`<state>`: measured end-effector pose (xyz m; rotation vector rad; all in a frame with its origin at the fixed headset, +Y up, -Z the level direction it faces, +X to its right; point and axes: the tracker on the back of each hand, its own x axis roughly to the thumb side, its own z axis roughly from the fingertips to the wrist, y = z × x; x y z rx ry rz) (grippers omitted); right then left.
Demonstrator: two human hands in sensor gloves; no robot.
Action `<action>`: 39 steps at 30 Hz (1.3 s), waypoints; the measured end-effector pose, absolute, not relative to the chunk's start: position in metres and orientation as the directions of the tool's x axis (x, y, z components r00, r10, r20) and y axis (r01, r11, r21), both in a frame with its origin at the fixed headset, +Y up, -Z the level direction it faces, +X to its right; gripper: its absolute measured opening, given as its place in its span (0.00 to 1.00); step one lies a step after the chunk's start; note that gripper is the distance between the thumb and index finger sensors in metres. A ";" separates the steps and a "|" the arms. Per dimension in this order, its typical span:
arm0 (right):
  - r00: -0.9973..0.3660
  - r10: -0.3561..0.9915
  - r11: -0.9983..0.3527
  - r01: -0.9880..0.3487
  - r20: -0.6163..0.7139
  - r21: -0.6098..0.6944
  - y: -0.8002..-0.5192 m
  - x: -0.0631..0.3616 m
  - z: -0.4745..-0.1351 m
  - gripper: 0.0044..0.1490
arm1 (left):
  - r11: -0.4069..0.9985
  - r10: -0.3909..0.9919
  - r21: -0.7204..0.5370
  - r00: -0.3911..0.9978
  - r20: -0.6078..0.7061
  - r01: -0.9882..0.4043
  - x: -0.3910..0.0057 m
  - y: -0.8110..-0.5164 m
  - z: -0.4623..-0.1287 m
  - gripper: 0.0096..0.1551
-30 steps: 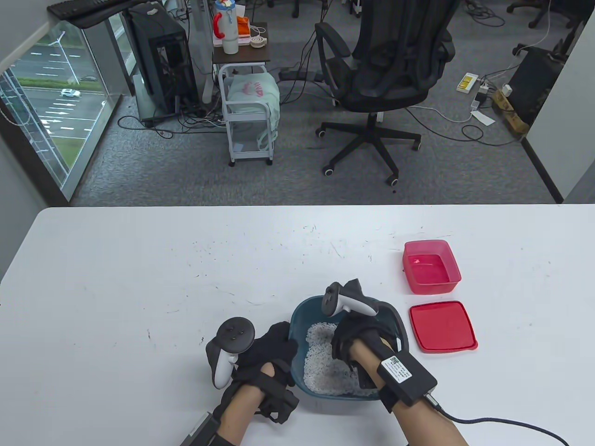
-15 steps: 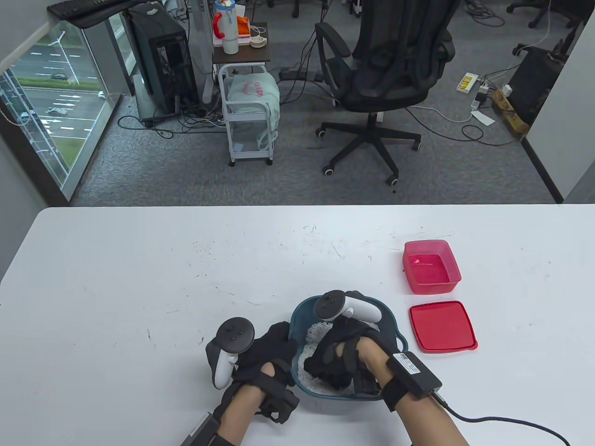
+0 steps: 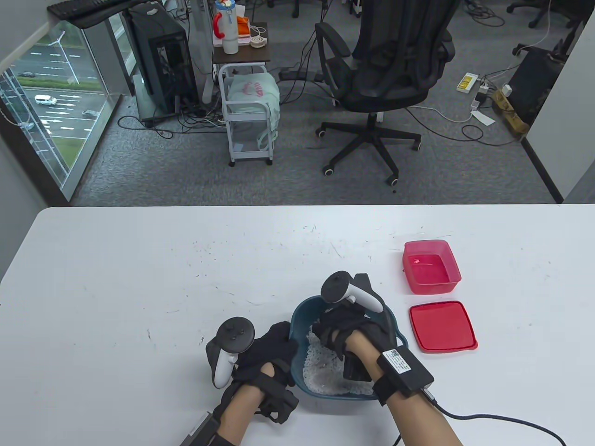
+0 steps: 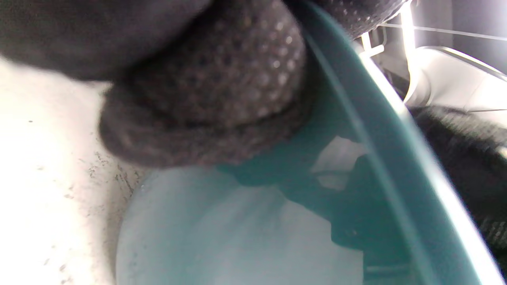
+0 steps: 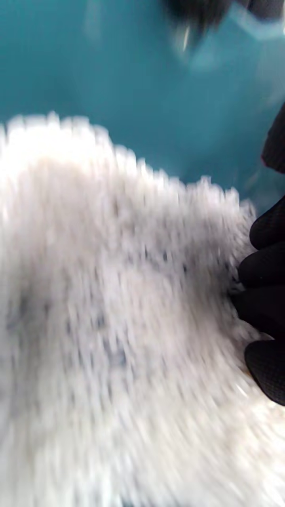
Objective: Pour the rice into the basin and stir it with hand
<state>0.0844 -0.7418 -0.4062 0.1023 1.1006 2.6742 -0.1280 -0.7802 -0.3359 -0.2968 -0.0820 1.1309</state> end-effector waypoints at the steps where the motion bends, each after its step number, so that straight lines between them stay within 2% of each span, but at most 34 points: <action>1: -0.983 0.185 -0.704 -0.148 -0.022 0.694 -0.742 0.087 -0.405 0.43 | 0.390 0.900 -0.273 0.427 -0.087 -0.879 -0.128 -0.780 -0.336 0.36; 2: -0.994 0.108 -0.709 -0.083 -0.008 0.700 -0.742 0.089 -0.402 0.43 | 0.390 0.900 -0.271 0.426 -0.090 -0.880 -0.128 -0.780 -0.336 0.36; 6: -0.996 -0.062 -0.683 0.092 0.068 0.725 -0.744 0.089 -0.389 0.44 | 0.390 0.899 -0.267 0.427 -0.094 -0.881 -0.128 -0.780 -0.336 0.36; 12: -0.987 -0.064 -0.545 0.159 0.148 0.823 -0.756 0.080 -0.371 0.43 | 0.389 0.899 -0.259 0.426 -0.102 -0.884 -0.128 -0.780 -0.335 0.36; 16: -0.966 0.159 -0.483 0.105 0.205 0.870 -0.760 0.067 -0.369 0.42 | 0.392 0.898 -0.256 0.428 -0.104 -0.884 -0.128 -0.780 -0.335 0.36; 17: -0.946 0.256 -0.464 0.058 0.197 0.884 -0.759 0.064 -0.370 0.43 | 0.393 0.898 -0.257 0.429 -0.103 -0.883 -0.128 -0.780 -0.335 0.36; 20: -0.866 0.492 -0.353 -0.100 0.093 0.930 -0.759 0.062 -0.374 0.43 | 0.393 0.898 -0.260 0.429 -0.101 -0.882 -0.128 -0.780 -0.335 0.36; 22: -0.812 0.584 -0.284 -0.185 0.017 0.941 -0.761 0.060 -0.377 0.43 | 0.393 0.898 -0.264 0.430 -0.097 -0.881 -0.128 -0.780 -0.335 0.36; 24: -0.785 0.619 -0.267 -0.236 -0.021 0.934 -0.761 0.059 -0.382 0.44 | 0.395 0.898 -0.270 0.431 -0.090 -0.878 -0.127 -0.780 -0.335 0.36; 29: -0.774 0.631 -0.342 -0.344 -0.058 0.874 -0.754 0.063 -0.400 0.45 | 0.395 0.898 -0.274 0.432 -0.086 -0.877 -0.127 -0.780 -0.335 0.36; 32: -0.809 0.584 -0.454 -0.399 -0.072 0.797 -0.750 0.070 -0.411 0.45 | 0.395 0.898 -0.274 0.431 -0.085 -0.877 -0.127 -0.781 -0.335 0.36; 36: -0.902 0.422 -0.589 -0.349 -0.091 0.729 -0.744 0.079 -0.412 0.43 | 0.397 0.897 -0.272 0.433 -0.085 -0.877 -0.127 -0.781 -0.335 0.36; 39: -0.970 0.240 -0.689 -0.197 -0.037 0.698 -0.741 0.083 -0.408 0.42 | 0.393 0.899 -0.270 0.429 -0.090 -0.879 -0.127 -0.781 -0.335 0.36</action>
